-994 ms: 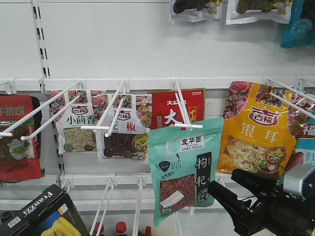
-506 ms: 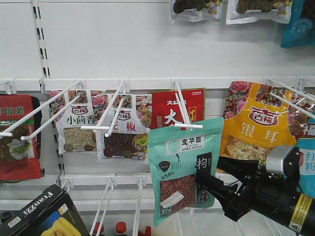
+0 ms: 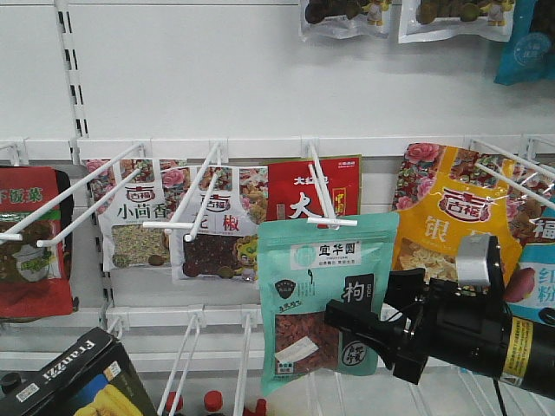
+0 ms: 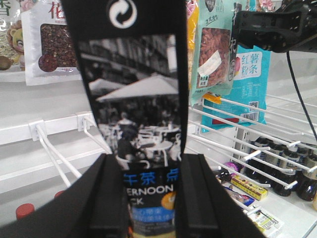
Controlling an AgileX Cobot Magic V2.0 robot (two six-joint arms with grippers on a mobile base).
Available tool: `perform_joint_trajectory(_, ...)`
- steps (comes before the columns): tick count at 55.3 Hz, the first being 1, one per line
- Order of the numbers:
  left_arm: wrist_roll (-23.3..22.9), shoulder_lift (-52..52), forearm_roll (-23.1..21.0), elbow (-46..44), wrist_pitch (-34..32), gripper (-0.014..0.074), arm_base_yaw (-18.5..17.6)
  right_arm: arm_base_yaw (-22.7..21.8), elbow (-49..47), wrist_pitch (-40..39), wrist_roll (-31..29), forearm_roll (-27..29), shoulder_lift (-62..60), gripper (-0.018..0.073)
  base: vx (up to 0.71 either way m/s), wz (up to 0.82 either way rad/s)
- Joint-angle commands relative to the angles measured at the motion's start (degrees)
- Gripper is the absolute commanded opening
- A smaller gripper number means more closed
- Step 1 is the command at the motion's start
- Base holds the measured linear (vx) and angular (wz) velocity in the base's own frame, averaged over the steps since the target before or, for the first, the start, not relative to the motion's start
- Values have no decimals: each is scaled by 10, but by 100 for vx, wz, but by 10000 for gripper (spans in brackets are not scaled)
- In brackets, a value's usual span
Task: Pick snacks and fruit into basket
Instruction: 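Grasp the teal goji-berry bag with the right gripper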
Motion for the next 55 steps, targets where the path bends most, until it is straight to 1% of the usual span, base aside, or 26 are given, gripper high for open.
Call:
perform_joint_trajectory(1,-1,-5,-15,-14,-48,0,-3,1,-18,-41,7,28,-19,526,0,0)
perform_joint_trajectory(6,-1,-5,-15,-14,-48,0,-3,1,-18,-42,16,28,-19,472,0,0)
perform_joint_trajectory(10,-1,-5,-15,-14,-48,0,-3,1,-18,-43,22,28,-19,392,0,0)
perform_joint_trajectory(15,-1,-5,-15,-14,-48,0,-3,1,-18,-44,22,27,-19,235,0,0)
perform_joint_trajectory(20,-1,-5,-15,-14,-50,0,-3,1,-18,-43,22,26,-19,38,0,0)
perform_joint_trajectory(22,-1,-5,-15,-14,-50,0,-3,1,-18,-43,23,26,-19,-17,0,0)
perform_joint_trajectory(29,-1,-5,-15,-14,-50,0,-3,1,-18,-42,47,8,-28,-12,0,0)
perform_joint_trajectory(35,-1,-5,-15,-14,-50,0,-3,1,-18,-26,69,-46,-49,-10,0,0)
perform_joint_trajectory(43,-1,-5,-15,-14,-50,0,-3,1,-18,14,133,-121,-90,-9,0,0)
perform_joint_trajectory(49,-1,-5,-15,-14,-50,0,-3,1,-18,25,171,-158,-120,-9,0,0)
perform_joint_trajectory(55,-1,-5,-15,-14,-50,0,-3,1,-18,25,206,-180,-137,-9,0,0)
